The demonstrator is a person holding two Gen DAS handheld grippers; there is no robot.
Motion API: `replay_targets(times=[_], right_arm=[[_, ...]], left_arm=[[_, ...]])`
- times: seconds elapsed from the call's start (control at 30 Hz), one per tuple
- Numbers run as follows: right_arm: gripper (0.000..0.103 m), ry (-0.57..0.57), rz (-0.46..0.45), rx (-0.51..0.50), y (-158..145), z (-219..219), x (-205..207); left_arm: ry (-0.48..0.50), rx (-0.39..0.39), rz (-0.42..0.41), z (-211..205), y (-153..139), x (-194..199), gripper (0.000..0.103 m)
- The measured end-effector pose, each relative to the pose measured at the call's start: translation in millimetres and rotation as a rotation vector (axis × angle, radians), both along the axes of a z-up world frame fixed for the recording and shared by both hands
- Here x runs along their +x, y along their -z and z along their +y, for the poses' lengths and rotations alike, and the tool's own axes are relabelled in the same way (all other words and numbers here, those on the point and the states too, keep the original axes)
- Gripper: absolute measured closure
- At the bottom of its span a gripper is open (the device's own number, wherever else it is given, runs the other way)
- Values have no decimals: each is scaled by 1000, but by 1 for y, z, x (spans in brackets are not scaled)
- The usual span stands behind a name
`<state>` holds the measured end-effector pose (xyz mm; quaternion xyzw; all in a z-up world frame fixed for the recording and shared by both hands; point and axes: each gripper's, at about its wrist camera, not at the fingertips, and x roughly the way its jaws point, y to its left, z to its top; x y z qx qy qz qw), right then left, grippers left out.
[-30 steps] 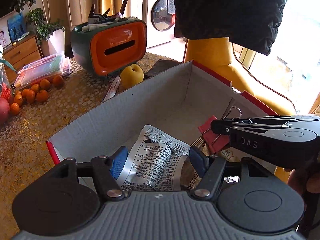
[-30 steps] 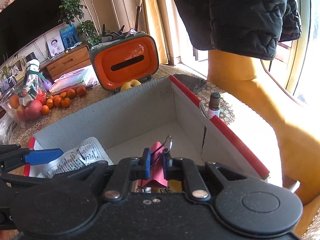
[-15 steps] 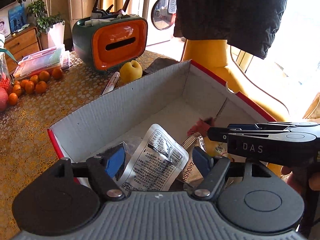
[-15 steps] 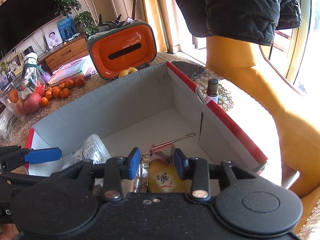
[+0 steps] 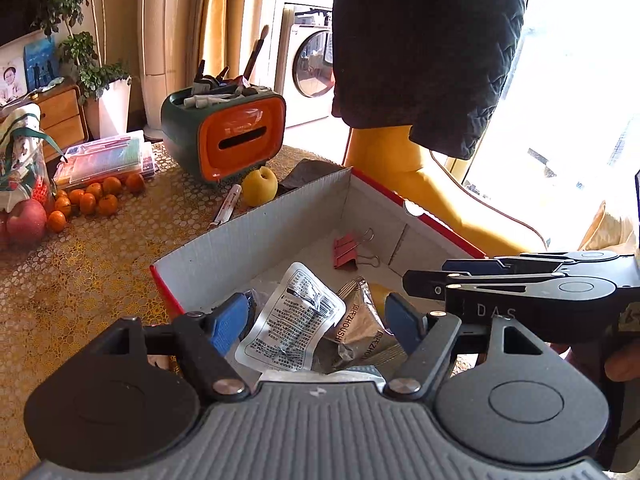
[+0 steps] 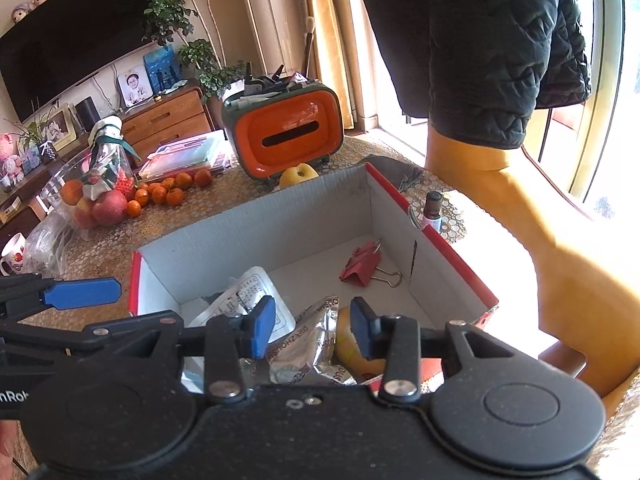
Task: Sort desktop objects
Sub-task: 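Open the right gripper to drop the clip while the left releases the blister pack, then withdraw both tools from the box toward the eraser and tooth toy on the table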
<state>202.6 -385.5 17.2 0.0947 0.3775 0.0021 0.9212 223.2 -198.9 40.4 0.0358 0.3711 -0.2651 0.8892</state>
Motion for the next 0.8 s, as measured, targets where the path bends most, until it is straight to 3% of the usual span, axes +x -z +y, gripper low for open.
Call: replay_targets(times=[0.5,0.6,0.8], right_arm=[[46,-123,-95,-89,-37,46,-54],[41,-147,-114,-94,-39,54,-63],[33,-207,-153,-117,-39,75,-78]], left_arm=[[-13,-32,-78,48,-36,-57,27],[-23,-30,-97,60,-38,-68,20],[-51,-19,-123,91,-33,-85,19]])
